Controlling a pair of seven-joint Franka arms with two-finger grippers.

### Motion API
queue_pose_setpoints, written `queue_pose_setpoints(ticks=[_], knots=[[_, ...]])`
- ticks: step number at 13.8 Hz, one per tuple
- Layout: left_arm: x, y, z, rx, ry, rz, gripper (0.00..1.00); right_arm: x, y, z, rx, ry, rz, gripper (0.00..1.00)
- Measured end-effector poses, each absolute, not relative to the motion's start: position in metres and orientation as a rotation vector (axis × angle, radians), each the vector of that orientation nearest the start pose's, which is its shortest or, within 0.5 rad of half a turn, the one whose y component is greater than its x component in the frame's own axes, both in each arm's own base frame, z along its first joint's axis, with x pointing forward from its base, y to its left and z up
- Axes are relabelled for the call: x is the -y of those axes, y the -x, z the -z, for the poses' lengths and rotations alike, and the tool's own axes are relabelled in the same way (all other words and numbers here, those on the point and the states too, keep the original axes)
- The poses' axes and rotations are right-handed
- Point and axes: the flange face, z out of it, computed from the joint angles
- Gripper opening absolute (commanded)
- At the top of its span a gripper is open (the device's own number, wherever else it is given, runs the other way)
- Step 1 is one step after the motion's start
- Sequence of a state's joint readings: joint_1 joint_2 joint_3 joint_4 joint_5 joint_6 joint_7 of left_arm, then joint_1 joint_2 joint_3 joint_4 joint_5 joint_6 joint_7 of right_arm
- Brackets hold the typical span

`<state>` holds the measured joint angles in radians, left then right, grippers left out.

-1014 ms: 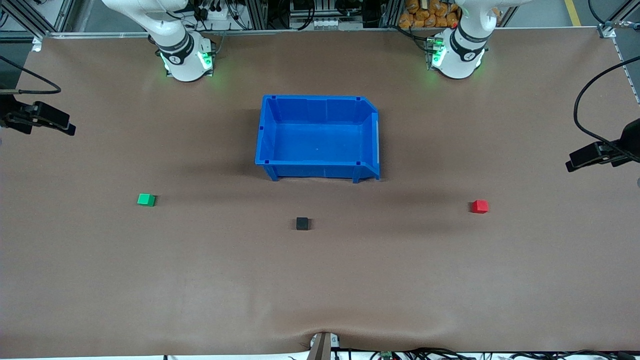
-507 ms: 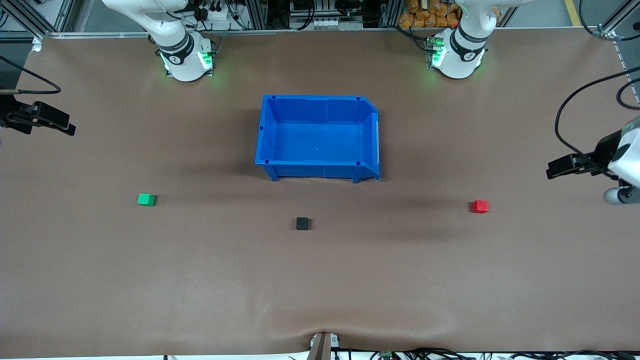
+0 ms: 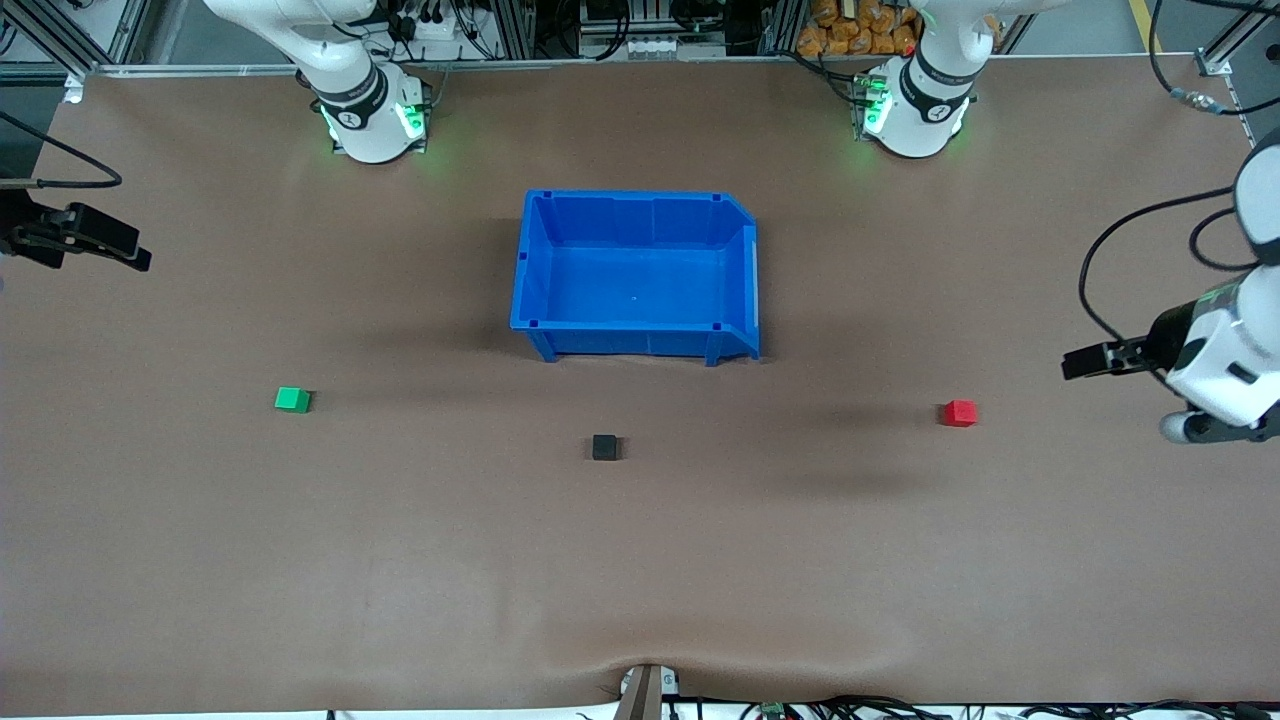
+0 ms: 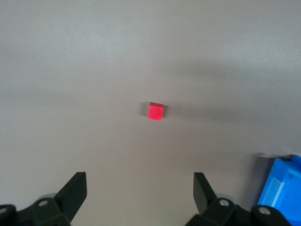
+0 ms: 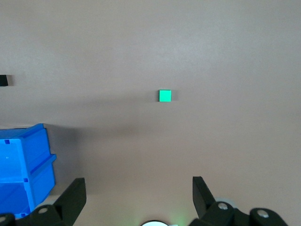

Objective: Attach green and red cubes to black cube
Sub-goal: 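Reach the left gripper down to the red cube and close on it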

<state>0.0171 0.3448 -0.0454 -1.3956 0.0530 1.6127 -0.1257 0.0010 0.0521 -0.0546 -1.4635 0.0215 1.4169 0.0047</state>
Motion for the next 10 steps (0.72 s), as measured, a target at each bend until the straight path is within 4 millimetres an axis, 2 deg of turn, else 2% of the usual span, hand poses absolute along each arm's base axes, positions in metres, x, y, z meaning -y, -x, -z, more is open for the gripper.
queue_pose_setpoints(ticks=[1,5,10], knots=[[0.009,-0.656,-0.484,0.144,3.083,-0.221,1.00,0.026,-0.554,-0.633,-0.088,3.116,-0.153,1.00],[0.011,-0.684,-0.393,0.136,3.082,-0.291,1.00,0.026,-0.554,-0.633,-0.088,3.116,-0.153,1.00],[0.012,-0.696,-0.322,0.129,3.083,-0.331,1.00,0.026,-0.554,-0.633,-0.088,3.116,-0.153,1.00]])
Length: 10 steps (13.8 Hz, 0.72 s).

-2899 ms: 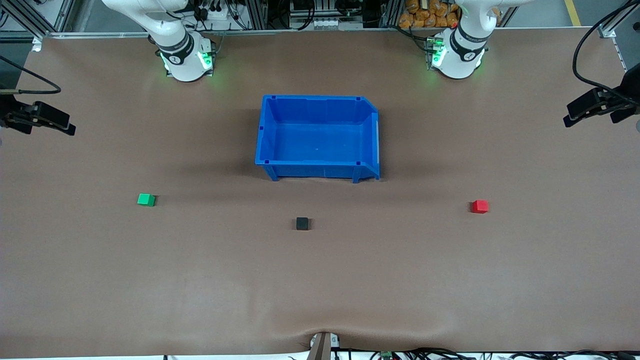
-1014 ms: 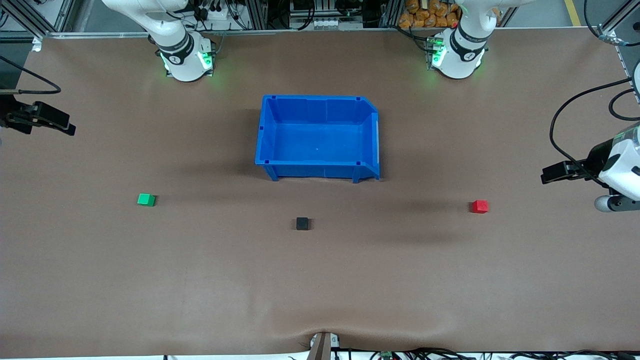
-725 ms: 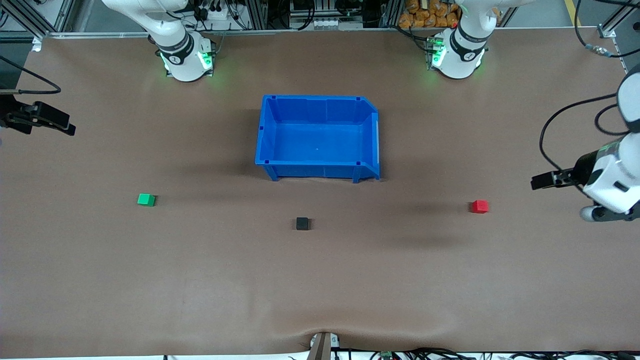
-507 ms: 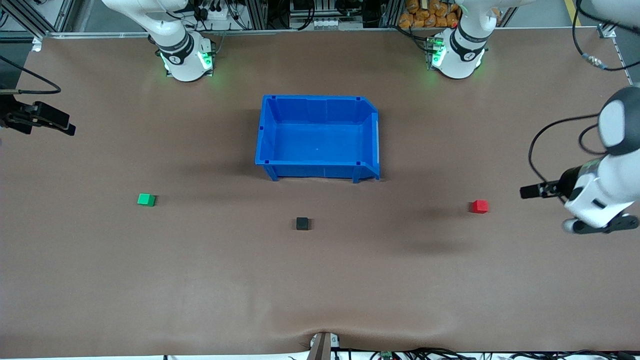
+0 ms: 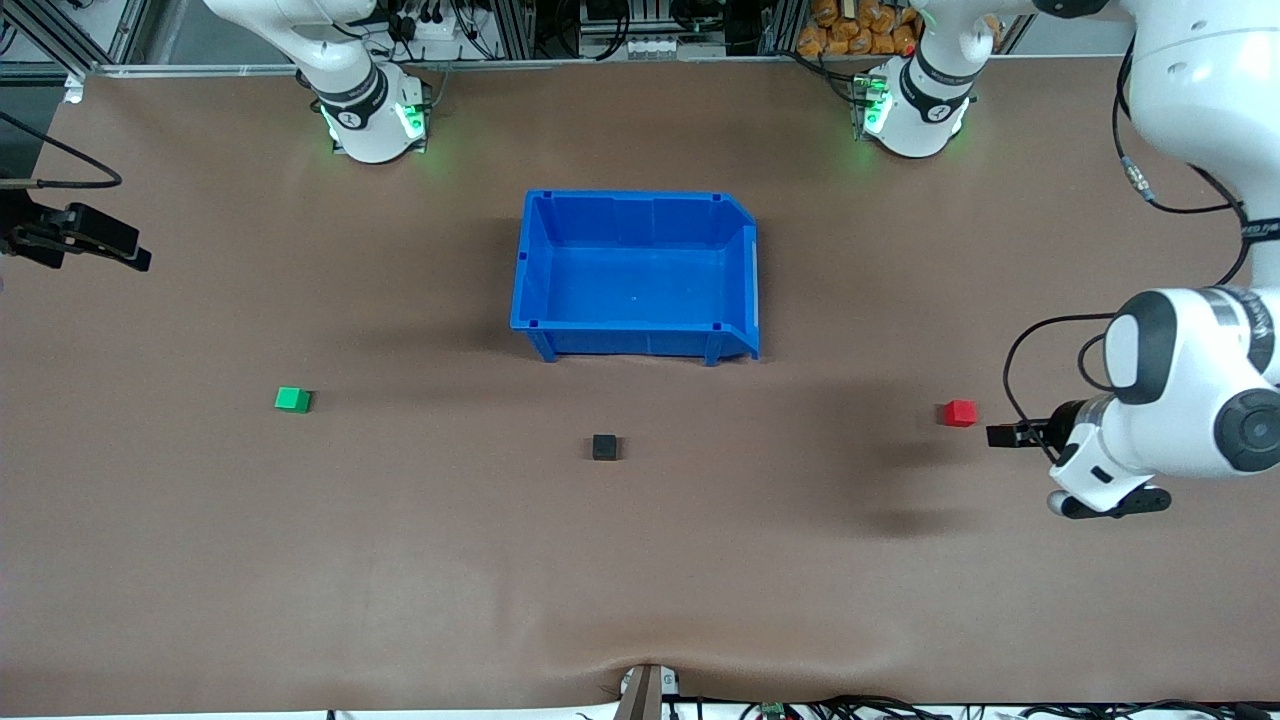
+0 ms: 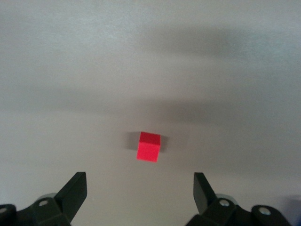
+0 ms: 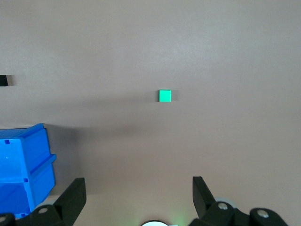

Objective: Attach green and red cubes to black cube
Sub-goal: 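Reach the left gripper down to the red cube and close on it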

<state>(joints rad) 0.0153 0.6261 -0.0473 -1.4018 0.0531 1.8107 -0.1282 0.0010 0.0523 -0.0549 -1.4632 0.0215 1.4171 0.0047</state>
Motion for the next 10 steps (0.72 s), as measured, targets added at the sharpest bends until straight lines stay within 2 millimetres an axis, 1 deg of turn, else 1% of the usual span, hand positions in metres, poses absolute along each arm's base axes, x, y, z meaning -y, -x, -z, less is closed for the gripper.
queue_pose_setpoints(ticks=[2,4,6,8,10], knots=[[0.013,-0.695,-0.297,0.125,3.083,-0.343,1.00,0.026,-0.554,-0.633,-0.088,3.116,-0.153,1.00],[0.014,-0.688,-0.272,0.120,3.081,-0.366,1.00,0.026,-0.554,-0.633,-0.088,3.116,-0.153,1.00],[0.015,-0.682,-0.257,0.117,3.078,-0.392,1.00,0.026,-0.554,-0.633,-0.088,3.116,-0.153,1.00],[0.016,-0.678,-0.247,0.113,3.074,-0.417,1.00,0.026,-0.554,-0.633,-0.088,3.116,-0.153,1.00],[0.017,-0.671,-0.232,0.109,3.073,-0.433,1.00,0.026,-0.554,-0.633,-0.088,3.116,-0.153,1.00]])
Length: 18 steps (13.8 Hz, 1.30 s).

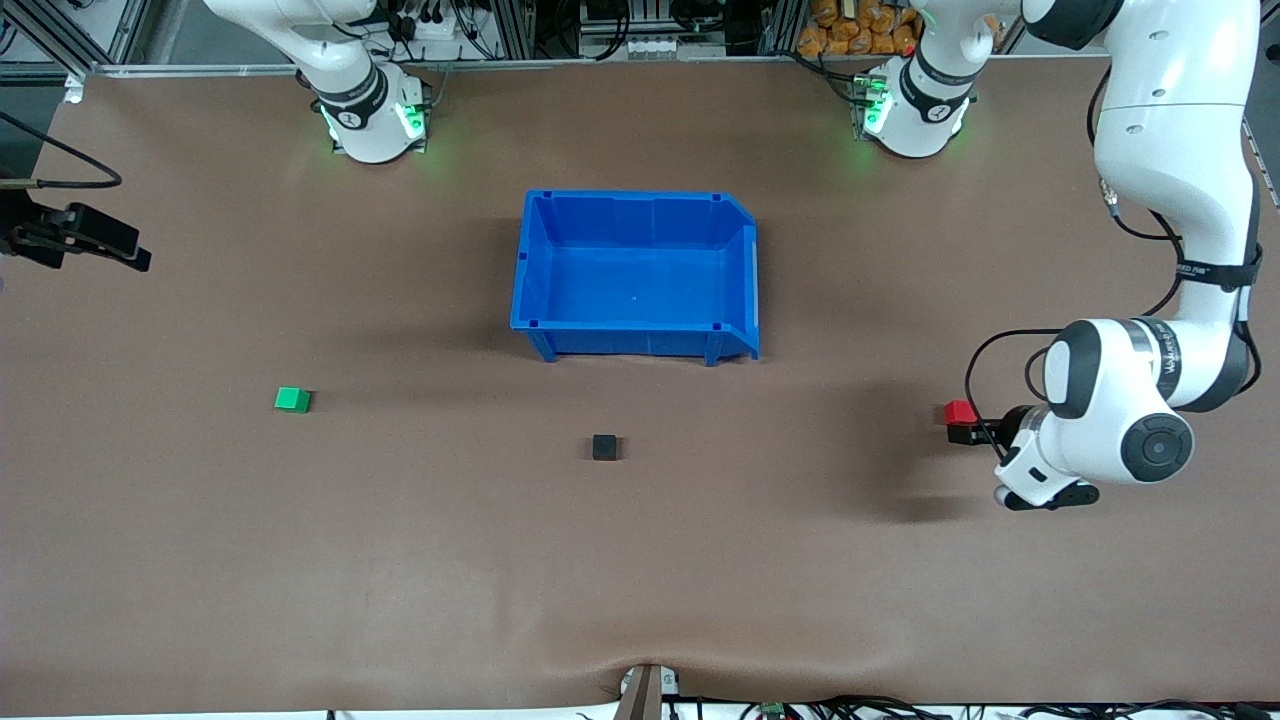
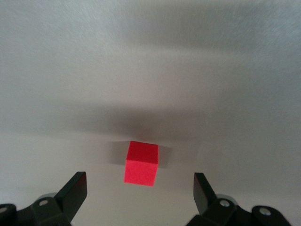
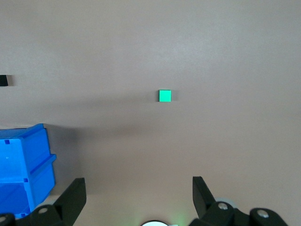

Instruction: Attach green and red cubes to black cube

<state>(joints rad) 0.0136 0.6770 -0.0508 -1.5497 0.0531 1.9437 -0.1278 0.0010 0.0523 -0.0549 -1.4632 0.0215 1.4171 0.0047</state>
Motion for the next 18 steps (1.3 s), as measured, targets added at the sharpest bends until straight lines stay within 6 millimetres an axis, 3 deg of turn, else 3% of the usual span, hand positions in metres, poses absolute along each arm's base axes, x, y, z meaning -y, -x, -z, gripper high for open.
queue_pose_setpoints(ticks=[4,7,10,15,17,18], knots=[[0.020,-0.659,-0.198,0.063,3.077,-0.460,1.00,0.026,-0.554,-0.633,-0.088,3.116,-0.153,1.00],[0.021,-0.658,-0.187,0.051,3.079,-0.467,0.99,0.026,-0.554,-0.633,-0.088,3.116,-0.153,1.00],[0.022,-0.658,-0.187,0.006,3.084,-0.468,0.84,0.026,-0.554,-0.633,-0.088,3.116,-0.153,1.00],[0.019,-0.655,-0.178,-0.049,3.086,-0.492,0.70,0.026,-0.554,-0.633,-0.088,3.116,-0.153,1.00],[0.019,-0.655,-0.177,-0.050,3.086,-0.494,0.53,0.026,-0.554,-0.632,-0.088,3.116,-0.153,1.00],[0.019,-0.655,-0.177,-0.050,3.086,-0.494,0.51,0.027,-0.555,-0.632,-0.090,3.116,-0.156,1.00]])
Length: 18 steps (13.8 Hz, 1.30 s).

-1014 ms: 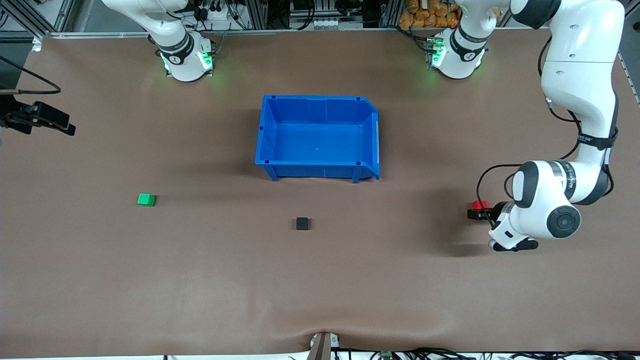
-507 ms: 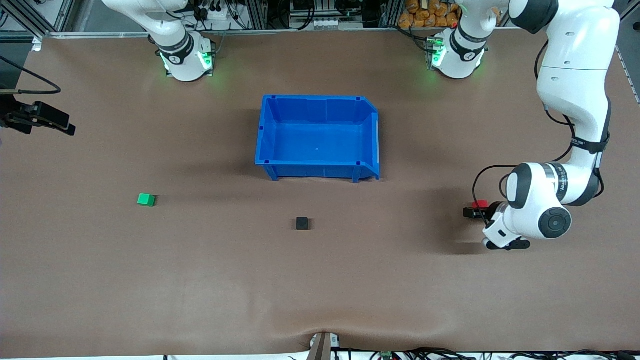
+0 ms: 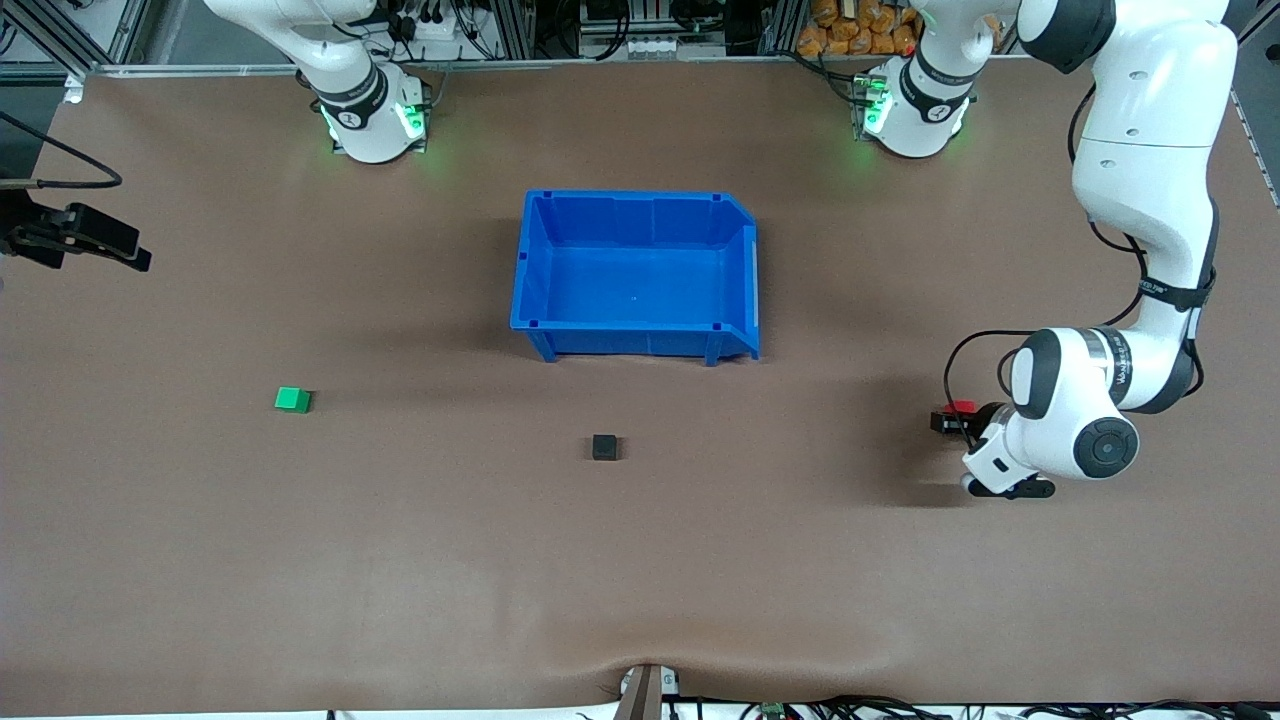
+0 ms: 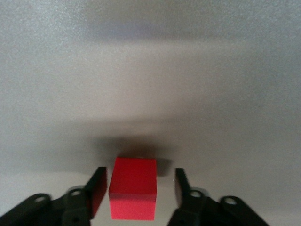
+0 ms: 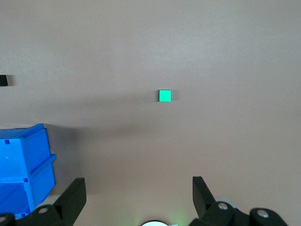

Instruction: Attach green and red cubes to black cube

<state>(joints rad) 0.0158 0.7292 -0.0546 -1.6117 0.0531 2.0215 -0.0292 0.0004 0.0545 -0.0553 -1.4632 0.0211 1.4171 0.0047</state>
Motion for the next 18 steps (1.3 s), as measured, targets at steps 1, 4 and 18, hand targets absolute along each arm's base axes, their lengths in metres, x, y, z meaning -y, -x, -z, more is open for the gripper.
queue_pose_setpoints(ticks=[1,4,18], knots=[[0.019,-0.655,-0.177,-0.051,3.086,-0.494,0.45,0.028,-0.556,-0.630,-0.092,3.116,-0.162,1.00],[0.019,-0.655,-0.177,-0.051,3.086,-0.495,0.36,0.031,-0.564,-0.613,-0.100,3.114,-0.211,1.00],[0.023,-0.663,-0.189,0.206,3.145,-0.498,0.00,0.043,-0.644,-0.377,-0.116,3.102,-0.622,1.00]])
